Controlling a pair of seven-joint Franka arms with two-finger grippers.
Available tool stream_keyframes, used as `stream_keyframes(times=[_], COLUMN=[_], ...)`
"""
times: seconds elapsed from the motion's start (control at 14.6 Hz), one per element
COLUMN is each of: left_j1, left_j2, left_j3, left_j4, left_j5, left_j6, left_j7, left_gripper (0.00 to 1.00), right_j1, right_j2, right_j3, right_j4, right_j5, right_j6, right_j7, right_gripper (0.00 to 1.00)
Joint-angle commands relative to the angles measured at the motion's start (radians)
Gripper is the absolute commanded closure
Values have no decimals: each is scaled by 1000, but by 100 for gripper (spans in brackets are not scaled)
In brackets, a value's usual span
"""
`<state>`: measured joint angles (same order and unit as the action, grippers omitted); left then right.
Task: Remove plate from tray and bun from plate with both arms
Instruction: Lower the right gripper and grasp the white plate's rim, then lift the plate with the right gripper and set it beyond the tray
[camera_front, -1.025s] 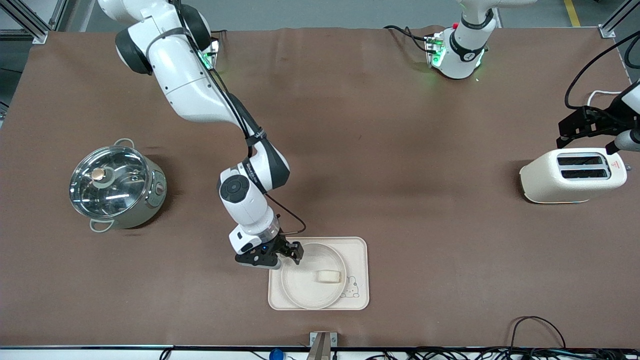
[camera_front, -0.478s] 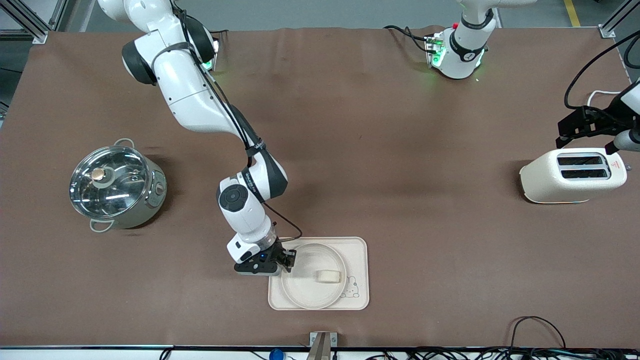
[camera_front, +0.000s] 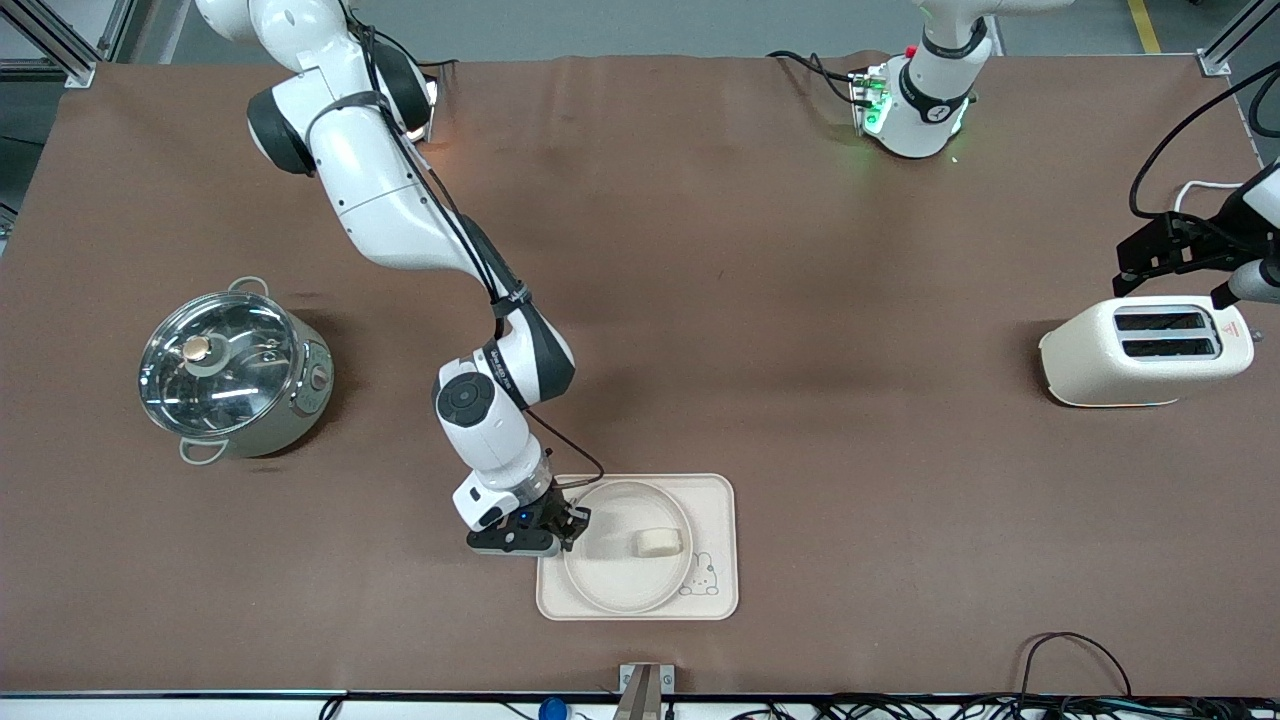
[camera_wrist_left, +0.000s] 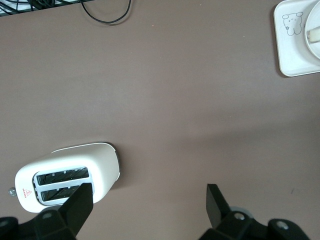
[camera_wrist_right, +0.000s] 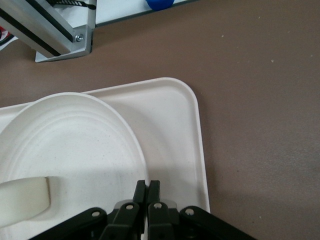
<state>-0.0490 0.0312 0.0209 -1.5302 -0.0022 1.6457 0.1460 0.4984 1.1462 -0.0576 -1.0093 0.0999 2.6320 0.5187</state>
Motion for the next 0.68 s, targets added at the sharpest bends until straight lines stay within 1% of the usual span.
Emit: stream_keyframes(times=[0.0,0.14,0.2,0.34,0.41,0.48,0.61], left_j1=[1,1,1,1,0,1,0], left_j2=[7,7,7,7,7,7,7], left_j3=[1,1,1,1,1,1,1], left_j4=[22,22,22,21,21,21,21], left_j5=[4,4,4,4,4,4,4], left_j6=[-20,-20,-20,-21,-20,-20,-20], left_j7=[3,4,0,-8,-9,-9,-9], left_gripper=[0,0,0,0,0,0,0], right_j1=[-21,-18,-17,-17,-17,-17,-29], right_j2=[6,-31,-73,-176,-233,-282,-339], right_j3=[15,25,45,58,71,93,143], right_j4=[14,-5,-70,-213,-306,-410,-581], right_j5=[12,50,82,96,96,96,96], right_j6=[26,29,33,66,106,167,299], right_j7=[-6,-8,-11,-12,-14,-14,-16], right_gripper=[99,99,99,99,100,100,100])
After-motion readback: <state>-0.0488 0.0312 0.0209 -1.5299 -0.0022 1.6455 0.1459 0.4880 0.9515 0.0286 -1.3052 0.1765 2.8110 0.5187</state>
